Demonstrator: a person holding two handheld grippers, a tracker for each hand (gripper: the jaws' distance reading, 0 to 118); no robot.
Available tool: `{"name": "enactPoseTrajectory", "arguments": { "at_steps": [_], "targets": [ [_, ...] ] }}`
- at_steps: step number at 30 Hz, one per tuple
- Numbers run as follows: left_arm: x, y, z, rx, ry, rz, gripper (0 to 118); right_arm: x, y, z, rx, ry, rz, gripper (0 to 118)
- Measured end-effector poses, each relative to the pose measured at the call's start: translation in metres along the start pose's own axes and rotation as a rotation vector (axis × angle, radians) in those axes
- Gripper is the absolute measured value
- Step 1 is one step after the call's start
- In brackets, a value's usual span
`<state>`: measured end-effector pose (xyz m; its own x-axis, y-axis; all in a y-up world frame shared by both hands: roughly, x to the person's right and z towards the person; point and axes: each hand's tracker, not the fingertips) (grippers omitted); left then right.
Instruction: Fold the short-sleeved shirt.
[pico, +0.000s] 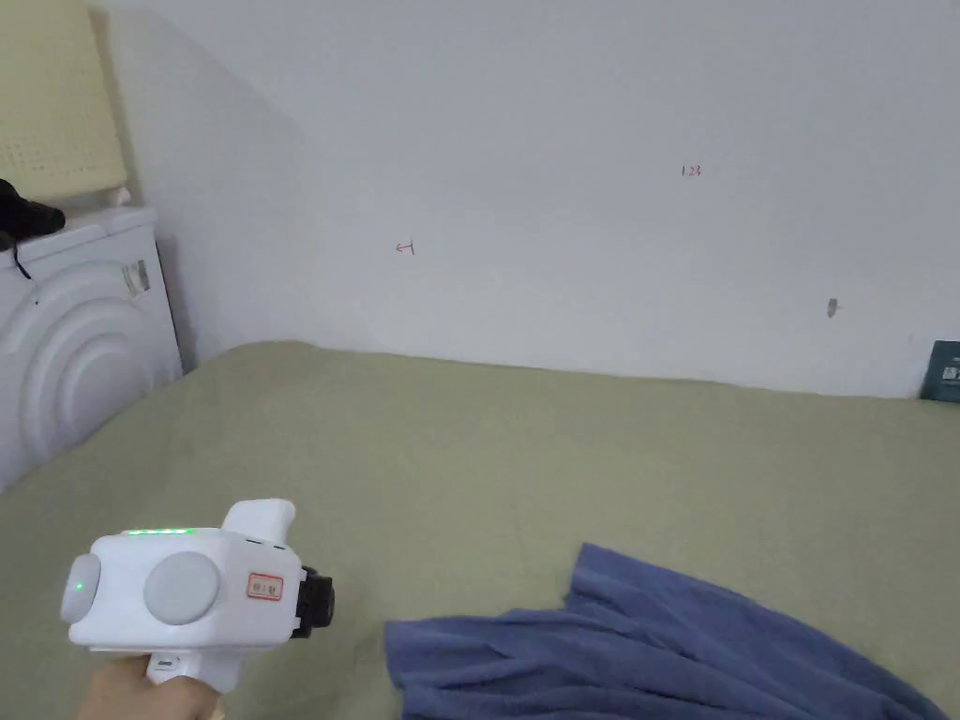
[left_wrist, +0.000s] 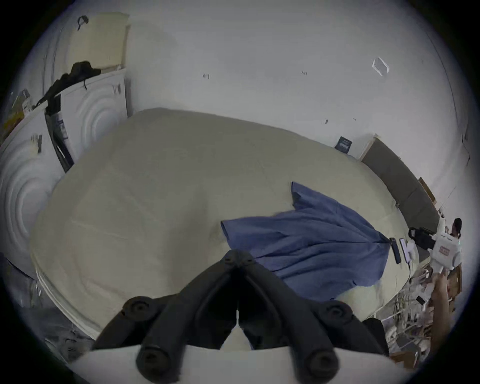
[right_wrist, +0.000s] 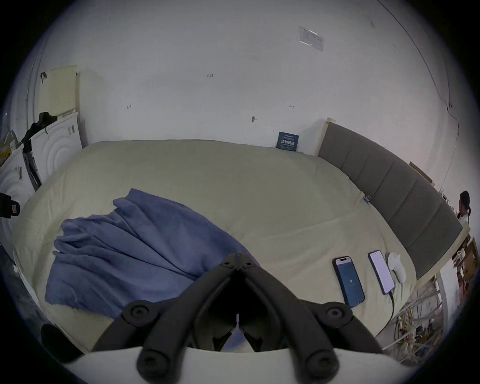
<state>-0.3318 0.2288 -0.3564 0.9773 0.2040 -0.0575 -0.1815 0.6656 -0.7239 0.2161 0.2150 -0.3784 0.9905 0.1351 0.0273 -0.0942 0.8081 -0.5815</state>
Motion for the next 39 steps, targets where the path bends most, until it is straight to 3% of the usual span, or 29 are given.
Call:
{"name": "enactPoseTrajectory", "arguments": {
  "at_steps": [9, 13, 14, 15, 16, 22, 23, 24, 25, 26, 27, 29, 36, 37, 38, 39],
  "targets": [
    [0.01, 0.056, -0.103, -0.173, 0.018, 0.038, 1, 0.007, 0.0, -0.011, -0.03, -0.03, 0.028, 0],
    [0.012, 0.086, -0.169, -0.355, -0.02, 0.06, 23, 0.01, -0.001, -0.023, -0.049, -0.039, 0.046, 0],
    [0.01, 0.088, -0.184, -0.383, -0.053, 0.076, 69, 0.011, -0.001, -0.027, -0.068, -0.026, 0.054, 0],
    [0.009, 0.088, -0.2, -0.412, -0.072, 0.079, 104, 0.011, -0.002, -0.031, -0.081, -0.013, 0.056, 0],
    [0.009, 0.088, -0.209, -0.406, -0.062, 0.091, 118, 0.011, -0.004, -0.035, -0.087, -0.01, 0.058, 0],
    [0.014, 0.07, -0.256, -0.539, 0.011, 0.127, 116, 0.011, -0.007, -0.053, -0.108, 0.012, 0.062, 0],
    [0.015, 0.066, -0.261, -0.559, 0.008, 0.114, 111, 0.012, -0.007, -0.055, -0.109, 0.01, 0.061, 0],
    [0.016, 0.061, -0.263, -0.55, 0.012, 0.107, 100, 0.012, -0.007, -0.058, -0.109, 0.007, 0.062, 0],
    [0.021, 0.059, -0.259, -0.53, 0.047, 0.076, 80, 0.014, -0.008, -0.06, -0.111, 0.005, 0.063, 0],
    [0.026, 0.059, -0.254, -0.487, 0.112, 0.023, 31, 0.015, -0.008, -0.061, -0.114, 0.0, 0.062, 0],
    [0.027, 0.06, -0.251, -0.438, 0.157, -0.028, 2, 0.017, -0.009, -0.062, -0.115, -0.002, 0.063, 0],
    [0.019, 0.062, -0.242, -0.41, 0.012, 0.09, 2, 0.021, -0.011, -0.063, -0.118, -0.002, 0.059, 0],
    [0.005, 0.063, -0.231, -0.399, -0.013, 0.103, 2, 0.037, -0.015, -0.063, -0.133, 0.021, 0.034, 4],
    [0.012, 0.064, -0.223, -0.394, -0.014, 0.105, 2, 0.04, -0.015, -0.067, -0.164, 0.061, 0.028, 19],
    [0.013, 0.063, -0.221, -0.389, -0.015, 0.099, 2, 0.042, -0.014, -0.07, -0.204, 0.086, 0.019, 69],
    [0.012, 0.063, -0.221, -0.386, -0.016, 0.088, 2, 0.044, -0.014, -0.074, -0.242, 0.12, -0.006, 109]
  ]
}}
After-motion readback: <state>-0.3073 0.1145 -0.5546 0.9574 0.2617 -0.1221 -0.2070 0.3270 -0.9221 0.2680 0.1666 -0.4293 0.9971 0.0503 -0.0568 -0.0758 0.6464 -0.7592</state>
